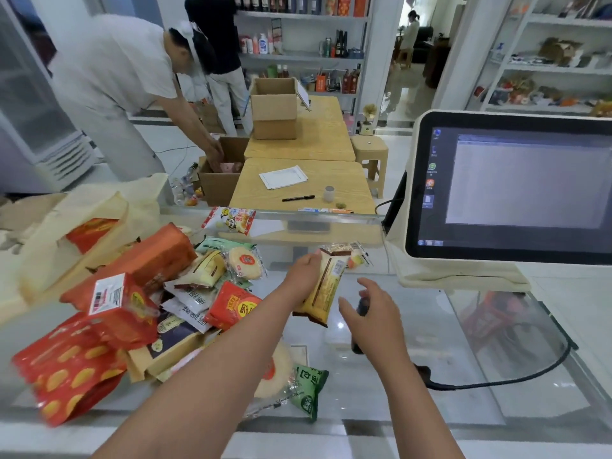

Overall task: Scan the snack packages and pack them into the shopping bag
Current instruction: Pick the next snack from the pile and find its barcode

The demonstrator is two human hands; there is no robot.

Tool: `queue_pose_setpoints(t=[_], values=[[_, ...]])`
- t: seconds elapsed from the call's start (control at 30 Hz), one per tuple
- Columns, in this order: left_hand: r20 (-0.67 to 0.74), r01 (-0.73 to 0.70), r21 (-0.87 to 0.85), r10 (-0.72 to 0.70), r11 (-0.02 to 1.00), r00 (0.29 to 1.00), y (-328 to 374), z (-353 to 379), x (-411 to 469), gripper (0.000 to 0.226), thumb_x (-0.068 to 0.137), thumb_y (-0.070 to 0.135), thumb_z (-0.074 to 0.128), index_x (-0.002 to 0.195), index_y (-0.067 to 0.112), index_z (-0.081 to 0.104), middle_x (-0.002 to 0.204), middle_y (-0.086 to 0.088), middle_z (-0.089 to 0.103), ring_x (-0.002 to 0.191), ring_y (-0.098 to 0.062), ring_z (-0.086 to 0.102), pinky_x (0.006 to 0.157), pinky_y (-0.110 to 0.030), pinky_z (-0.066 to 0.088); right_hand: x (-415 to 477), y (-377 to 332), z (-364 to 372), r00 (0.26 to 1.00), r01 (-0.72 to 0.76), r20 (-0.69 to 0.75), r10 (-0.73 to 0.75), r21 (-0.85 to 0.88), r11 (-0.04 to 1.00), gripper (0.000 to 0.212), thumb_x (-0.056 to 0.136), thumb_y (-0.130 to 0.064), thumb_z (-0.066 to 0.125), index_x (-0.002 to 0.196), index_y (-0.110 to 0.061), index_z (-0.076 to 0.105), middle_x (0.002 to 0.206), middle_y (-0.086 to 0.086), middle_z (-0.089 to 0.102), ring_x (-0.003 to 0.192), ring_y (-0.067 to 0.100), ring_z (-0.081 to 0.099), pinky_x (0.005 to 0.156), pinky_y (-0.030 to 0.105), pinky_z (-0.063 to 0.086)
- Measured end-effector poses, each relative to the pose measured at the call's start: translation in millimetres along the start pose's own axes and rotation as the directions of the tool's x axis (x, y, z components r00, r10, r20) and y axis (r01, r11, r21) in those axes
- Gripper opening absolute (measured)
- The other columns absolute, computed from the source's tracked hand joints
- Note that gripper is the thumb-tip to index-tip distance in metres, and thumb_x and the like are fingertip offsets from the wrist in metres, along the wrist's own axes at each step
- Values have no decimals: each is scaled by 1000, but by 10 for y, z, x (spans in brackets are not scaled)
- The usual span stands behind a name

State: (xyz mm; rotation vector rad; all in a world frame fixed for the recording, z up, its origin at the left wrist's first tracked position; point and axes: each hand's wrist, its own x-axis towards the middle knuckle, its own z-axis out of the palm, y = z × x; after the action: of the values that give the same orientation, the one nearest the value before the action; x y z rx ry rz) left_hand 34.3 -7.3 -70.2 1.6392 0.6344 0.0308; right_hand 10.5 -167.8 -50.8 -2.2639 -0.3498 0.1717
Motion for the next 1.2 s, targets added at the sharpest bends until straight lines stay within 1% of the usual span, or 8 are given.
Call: queue_pose_setpoints(t=[0.1,0.27,0.43,0.6,0.73,0.9,1.07,1.2], values=[[-25,11,-57,-12,998,1000,206,-250,-93,50,94,54,38,122,18,60,119,-7,64,110,-27,60,101,-45,45,73,-359,113,990,-48,137,12,261,964,55,87,-40,64,136,-25,45,118,-3,56,94,10,57,76,27,46],[-94,-89,-141,76,986,993,510,-829,-421,48,83,59,52,103,19,68,102,-5,71,99,-24,66,95,-44,50,160,-987,395,976,-60,207,-63,539,840,20,86,-34,69,100,-23,62,94,-2,69,83,13,65,62,23,47],[-295,-274,-179,214,945,931,821,-1662,-876,27,97,37,47,97,20,68,96,-4,71,85,-19,65,72,-30,51,91,-1677,677,938,-16,278,-208,634,773,38,73,-45,74,105,-27,65,97,-8,72,90,13,68,80,36,55],[-589,-455,-27,353,890,727,726,-2651,-1319,15,98,16,50,99,26,62,91,3,72,81,-10,68,67,-22,56,-115,-2272,978,891,-16,364,-272,623,782,79,55,-70,71,123,-31,57,118,-8,66,108,15,63,95,44,50],[-674,-152,267,298,952,676,119,-3419,-1291,37,85,24,70,118,23,56,113,0,62,101,-16,60,75,-21,48,-298,-2573,1224,862,-19,397,-315,647,762,40,72,-51,73,104,-29,64,97,-6,74,90,14,70,88,43,54],[-640,384,555,83,738,764,-671,-3990,-1129,92,71,58,70,144,24,26,130,-9,49,120,-33,47,94,-42,44,-594,-2952,1711,896,-37,364,-254,632,774,46,63,-54,74,99,-28,66,92,-3,75,85,18,72,86,47,55],[-529,271,620,136,737,838,-1045,-4490,-1061,23,89,21,50,109,14,61,111,-8,64,104,-29,59,73,-30,43,-850,-3262,2298,926,-81,345,-153,579,812,38,68,-51,75,97,-27,68,93,-3,75,90,22,71,89,49,53],[-494,30,623,363,782,790,-959,-4922,-1140,25,90,12,46,107,15,64,101,-10,67,96,-33,60,66,-33,42,-1058,-3426,2680,927,-147,367,-79,548,823,19,83,-28,72,99,-18,68,90,4,75,85,25,72,81,42,57]])
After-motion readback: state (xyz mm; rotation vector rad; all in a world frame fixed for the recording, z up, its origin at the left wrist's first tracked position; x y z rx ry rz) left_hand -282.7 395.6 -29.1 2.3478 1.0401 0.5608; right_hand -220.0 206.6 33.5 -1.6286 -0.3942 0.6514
